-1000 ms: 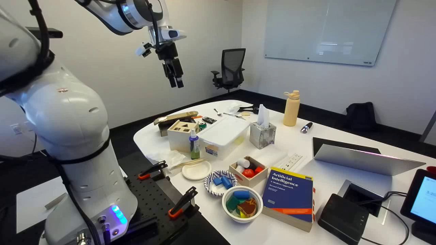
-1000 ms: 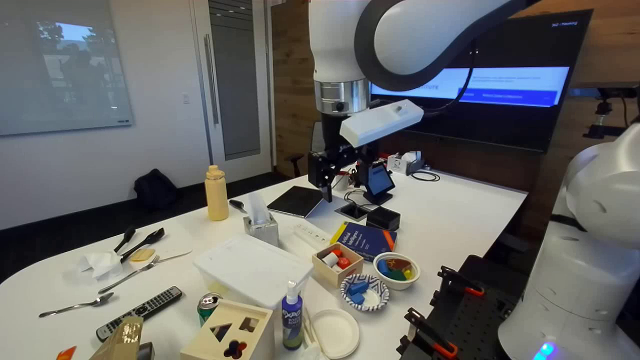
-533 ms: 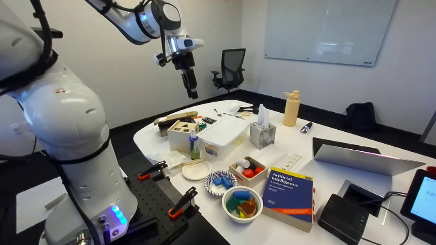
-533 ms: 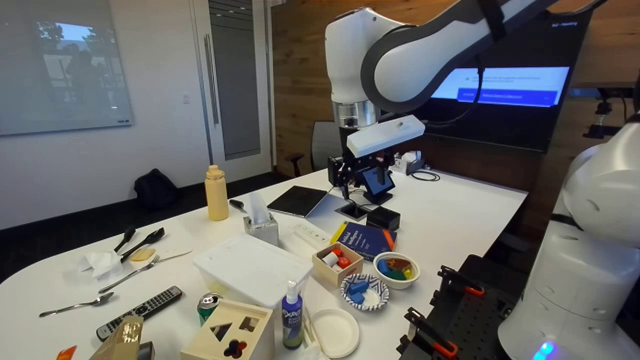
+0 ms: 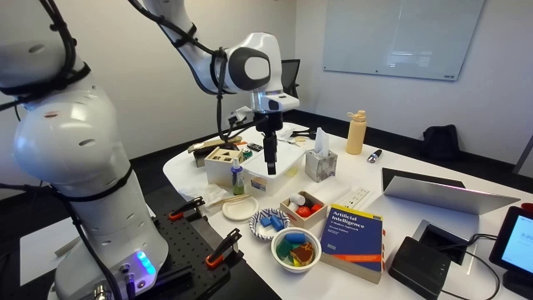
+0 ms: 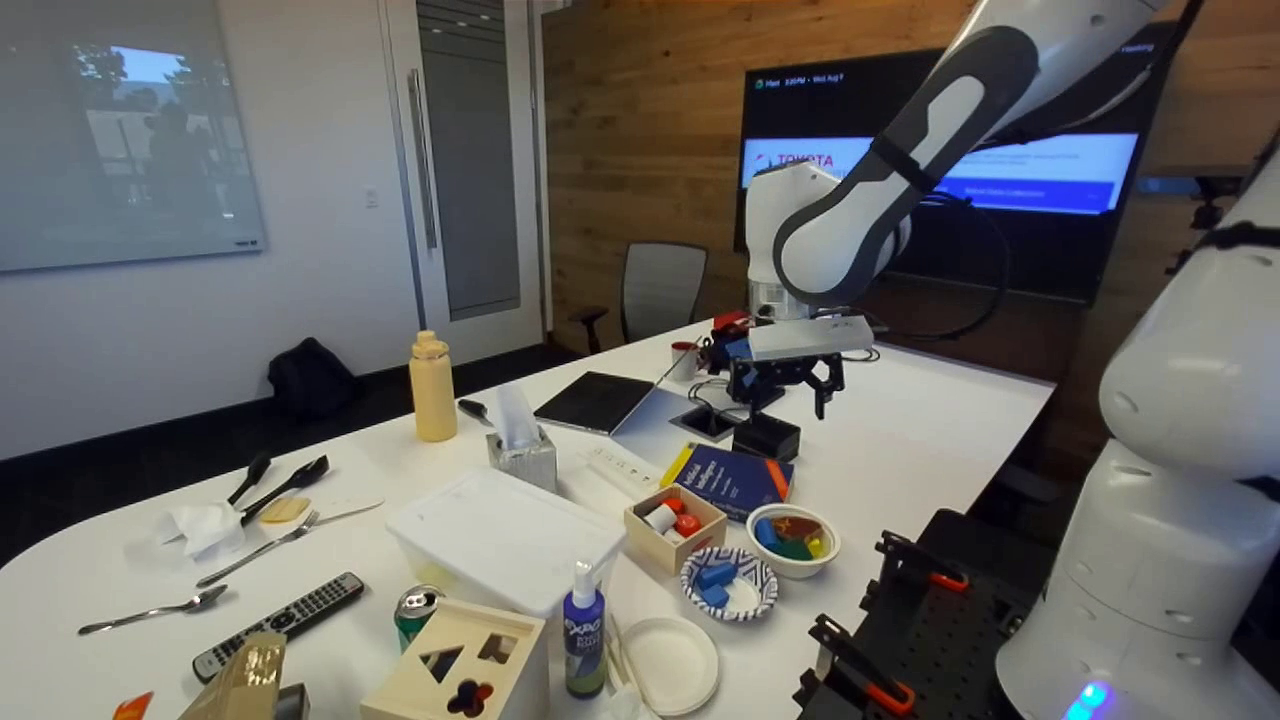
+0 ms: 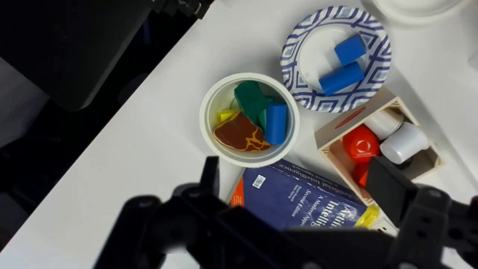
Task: Put the green block from the white bowl on the white plate.
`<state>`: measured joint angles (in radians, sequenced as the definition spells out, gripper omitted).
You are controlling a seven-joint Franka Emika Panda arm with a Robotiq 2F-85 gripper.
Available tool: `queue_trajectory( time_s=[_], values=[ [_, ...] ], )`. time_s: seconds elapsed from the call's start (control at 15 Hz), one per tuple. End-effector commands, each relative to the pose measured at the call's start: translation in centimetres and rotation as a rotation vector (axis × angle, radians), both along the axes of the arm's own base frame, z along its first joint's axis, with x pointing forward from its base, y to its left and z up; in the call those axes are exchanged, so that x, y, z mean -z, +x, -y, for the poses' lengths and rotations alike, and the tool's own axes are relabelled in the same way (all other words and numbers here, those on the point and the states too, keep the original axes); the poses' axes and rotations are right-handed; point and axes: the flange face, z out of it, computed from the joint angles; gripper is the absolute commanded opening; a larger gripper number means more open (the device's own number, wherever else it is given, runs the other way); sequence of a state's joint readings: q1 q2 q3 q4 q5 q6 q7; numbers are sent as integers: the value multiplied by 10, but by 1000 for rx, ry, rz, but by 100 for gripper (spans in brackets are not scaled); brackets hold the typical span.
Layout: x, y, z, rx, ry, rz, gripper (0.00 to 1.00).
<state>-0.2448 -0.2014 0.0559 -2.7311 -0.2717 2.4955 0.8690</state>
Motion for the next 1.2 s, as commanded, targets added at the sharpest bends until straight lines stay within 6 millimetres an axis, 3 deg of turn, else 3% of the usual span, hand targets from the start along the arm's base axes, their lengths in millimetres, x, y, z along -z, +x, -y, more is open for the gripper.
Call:
queue_trajectory(
  time_s=[0.0, 0.47, 1.13],
  values=[
    [53, 14, 33, 81, -9, 25, 100],
    [134, 29, 66, 127, -23, -30, 100],
    [199, 10, 83, 11, 181, -199, 100]
  ],
)
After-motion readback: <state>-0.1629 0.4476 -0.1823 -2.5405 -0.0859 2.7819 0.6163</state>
